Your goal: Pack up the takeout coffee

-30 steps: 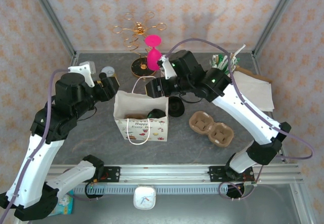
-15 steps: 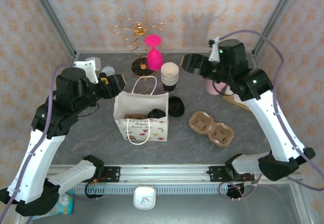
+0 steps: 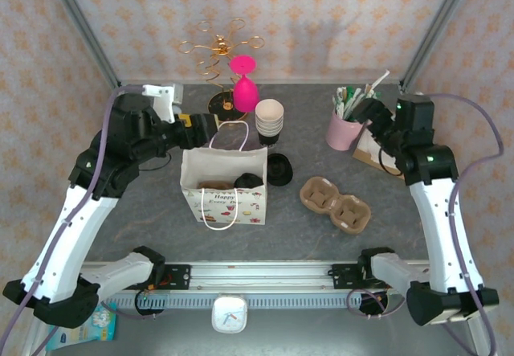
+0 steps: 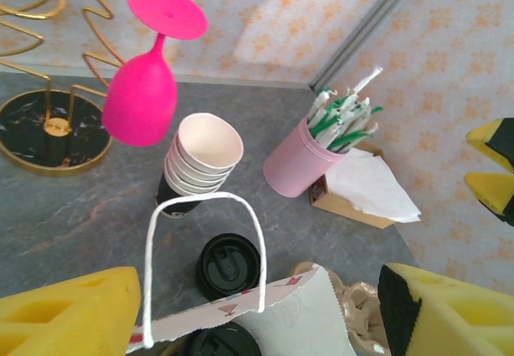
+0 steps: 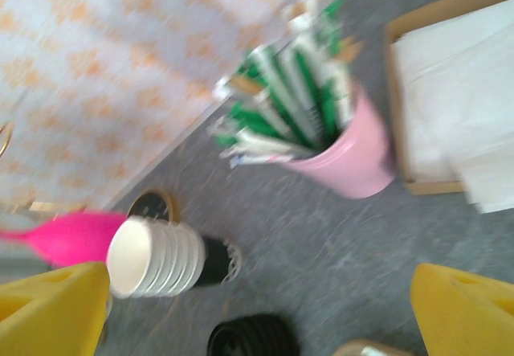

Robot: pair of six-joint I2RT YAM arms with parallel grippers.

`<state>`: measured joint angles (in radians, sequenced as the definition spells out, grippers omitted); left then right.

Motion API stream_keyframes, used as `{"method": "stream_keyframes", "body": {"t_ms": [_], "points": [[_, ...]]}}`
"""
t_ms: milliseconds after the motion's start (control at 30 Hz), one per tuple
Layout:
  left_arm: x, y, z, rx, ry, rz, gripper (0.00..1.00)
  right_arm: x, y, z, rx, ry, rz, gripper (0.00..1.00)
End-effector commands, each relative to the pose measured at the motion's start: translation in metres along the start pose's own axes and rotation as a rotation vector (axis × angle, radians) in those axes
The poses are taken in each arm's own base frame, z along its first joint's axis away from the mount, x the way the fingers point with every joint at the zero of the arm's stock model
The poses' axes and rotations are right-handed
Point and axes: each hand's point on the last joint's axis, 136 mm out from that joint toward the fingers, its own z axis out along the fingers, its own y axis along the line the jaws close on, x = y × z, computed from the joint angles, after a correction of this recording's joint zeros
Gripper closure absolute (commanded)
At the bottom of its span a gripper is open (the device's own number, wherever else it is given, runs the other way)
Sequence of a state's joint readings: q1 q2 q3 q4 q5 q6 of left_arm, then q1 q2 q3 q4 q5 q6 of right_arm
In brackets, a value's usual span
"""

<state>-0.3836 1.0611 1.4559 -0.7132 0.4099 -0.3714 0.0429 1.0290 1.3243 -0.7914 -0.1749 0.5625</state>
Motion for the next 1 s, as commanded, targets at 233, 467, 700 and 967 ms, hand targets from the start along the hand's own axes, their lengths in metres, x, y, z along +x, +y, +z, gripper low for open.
{"method": "stream_keyframes", "body": {"t_ms": [233, 467, 700, 967], "points": [[0.0, -0.011, 0.016, 0.071, 0.047, 0.144, 0.11, -0.025, -0.092, 0.029, 0.261, -0.052, 0.165, 0.03], [0.007, -0.005, 0.03, 0.067, 0.08, 0.161, 0.09, 0.014, -0.151, 0.077, 0.315, 0.042, 0.327, 0.05], [0.01, -0.001, 0.037, 0.06, 0.096, 0.187, 0.07, 0.065, -0.167, 0.121, 0.218, 0.133, 0.521, 0.19], [0.01, 0.008, 0.042, 0.013, 0.089, 0.195, 0.07, 0.056, -0.179, 0.148, 0.251, 0.097, 0.584, 0.36]]}}
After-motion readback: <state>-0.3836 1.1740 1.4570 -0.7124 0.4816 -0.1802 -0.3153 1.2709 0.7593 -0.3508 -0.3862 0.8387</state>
